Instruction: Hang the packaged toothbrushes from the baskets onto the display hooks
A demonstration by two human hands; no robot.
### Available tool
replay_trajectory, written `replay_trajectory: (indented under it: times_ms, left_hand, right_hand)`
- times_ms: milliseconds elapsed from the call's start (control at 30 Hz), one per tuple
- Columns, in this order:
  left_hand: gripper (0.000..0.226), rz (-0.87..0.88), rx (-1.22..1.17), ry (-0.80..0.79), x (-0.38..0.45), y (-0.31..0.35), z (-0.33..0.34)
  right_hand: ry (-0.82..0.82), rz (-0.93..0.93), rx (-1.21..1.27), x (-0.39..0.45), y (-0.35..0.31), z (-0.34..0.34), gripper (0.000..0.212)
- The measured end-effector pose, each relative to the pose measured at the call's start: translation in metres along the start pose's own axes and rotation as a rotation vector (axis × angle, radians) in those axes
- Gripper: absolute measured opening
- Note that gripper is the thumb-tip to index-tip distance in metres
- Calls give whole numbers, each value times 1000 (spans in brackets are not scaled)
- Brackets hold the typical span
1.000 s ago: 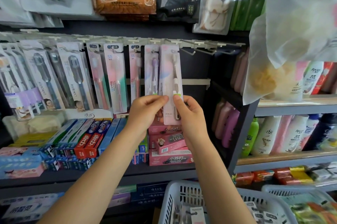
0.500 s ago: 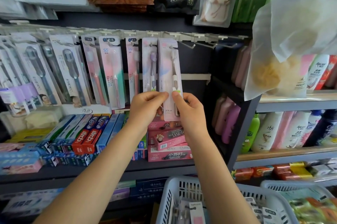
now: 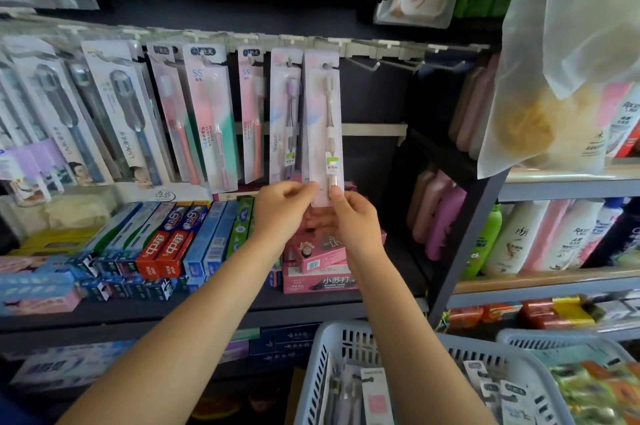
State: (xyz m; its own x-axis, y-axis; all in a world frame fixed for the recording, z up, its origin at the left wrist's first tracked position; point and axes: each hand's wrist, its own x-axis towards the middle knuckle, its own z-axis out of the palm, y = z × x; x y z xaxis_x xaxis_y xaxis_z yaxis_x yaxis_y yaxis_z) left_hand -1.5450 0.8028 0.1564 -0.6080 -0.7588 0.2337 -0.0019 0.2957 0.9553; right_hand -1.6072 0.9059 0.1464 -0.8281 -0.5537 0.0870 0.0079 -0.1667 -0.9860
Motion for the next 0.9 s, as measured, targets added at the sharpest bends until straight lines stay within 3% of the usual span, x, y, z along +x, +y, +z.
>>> replay_trajectory:
  times_ms: [200,333,467,567,700,833,900]
  left_hand:
    - [28,-1,58,24,16,-12,9]
    - [18,-35,38,-75,-8,-37,6]
    - [16,-147,169,-235,-62,-107,7]
    - [19,-158,391,-307,-112,-173,12]
    - [56,-146,631,-500,-173,-236,17]
    - [77,-129,538,-615,-226,-271,11]
    - [79,-139,479,-556,-241,-278,9]
  right_hand:
    - [21,102,31,14,9,4,40]
    - [38,150,57,1,31,-18,39]
    - [81,305,-37,-29,94,-64,32]
    - [186,435,-244,-65,155,-100,30]
    - [232,514,-595,-117,210,-135,25]
    - [151,639,-850,-148,248,-149,11]
    - [118,766,-814,-158,263,-144,27]
